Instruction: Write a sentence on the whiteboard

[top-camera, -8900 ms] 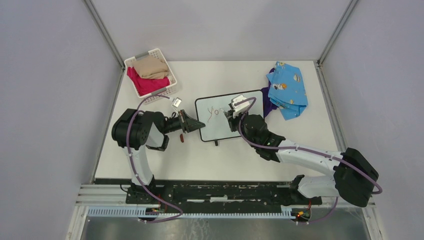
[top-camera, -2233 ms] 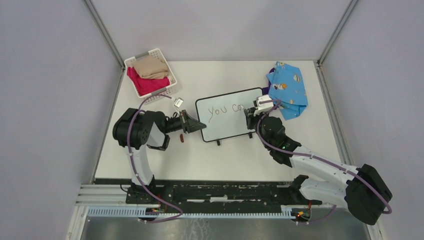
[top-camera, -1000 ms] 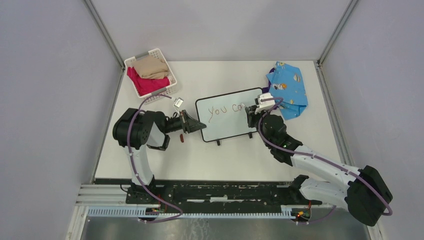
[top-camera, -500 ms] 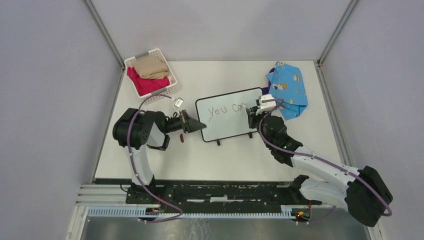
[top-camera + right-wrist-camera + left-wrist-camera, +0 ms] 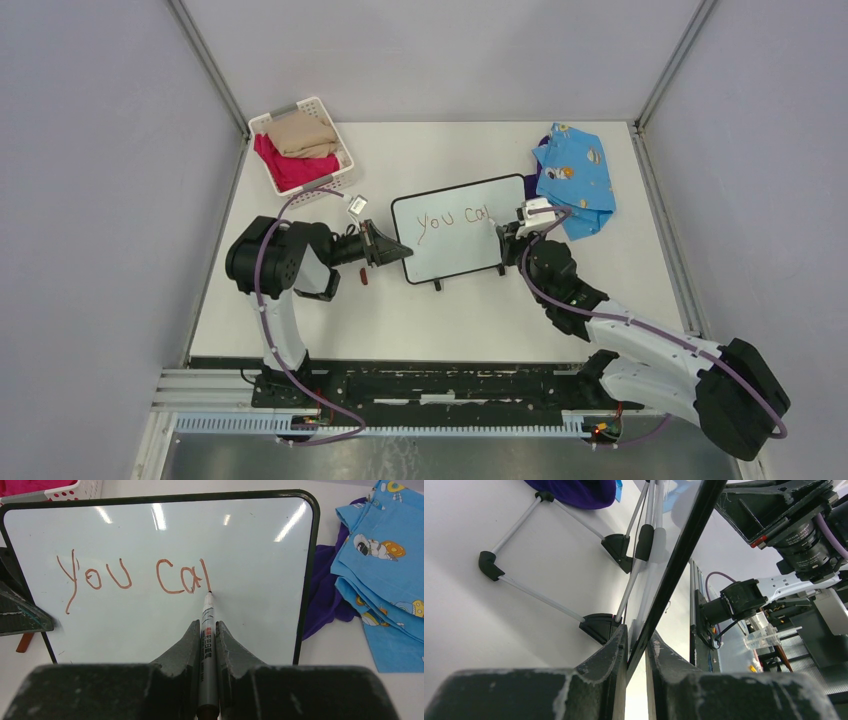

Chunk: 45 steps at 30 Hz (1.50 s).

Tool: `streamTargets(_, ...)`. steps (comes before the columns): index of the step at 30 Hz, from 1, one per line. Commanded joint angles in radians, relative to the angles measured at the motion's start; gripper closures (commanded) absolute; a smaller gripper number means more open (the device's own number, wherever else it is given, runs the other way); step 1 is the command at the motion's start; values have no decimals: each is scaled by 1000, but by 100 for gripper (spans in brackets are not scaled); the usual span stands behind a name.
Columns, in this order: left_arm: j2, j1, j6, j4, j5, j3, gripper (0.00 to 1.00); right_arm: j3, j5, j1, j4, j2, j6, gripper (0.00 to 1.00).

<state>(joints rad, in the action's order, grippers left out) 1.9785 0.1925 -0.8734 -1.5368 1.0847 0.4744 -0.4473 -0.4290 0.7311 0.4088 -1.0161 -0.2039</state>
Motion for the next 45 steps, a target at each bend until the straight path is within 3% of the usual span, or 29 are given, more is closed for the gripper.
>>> streamTargets(1,26,5,14,-152,32,-5,98,-39,-16,-6,22,-8,5,100)
streamTargets(20,27,5,14,-152,33,-3,98,-134,-40,-34,26,-61,31,100)
streamTargets(45,26,7,11,-152,33,-3,98,26,-40,-51,3,23,-23,100)
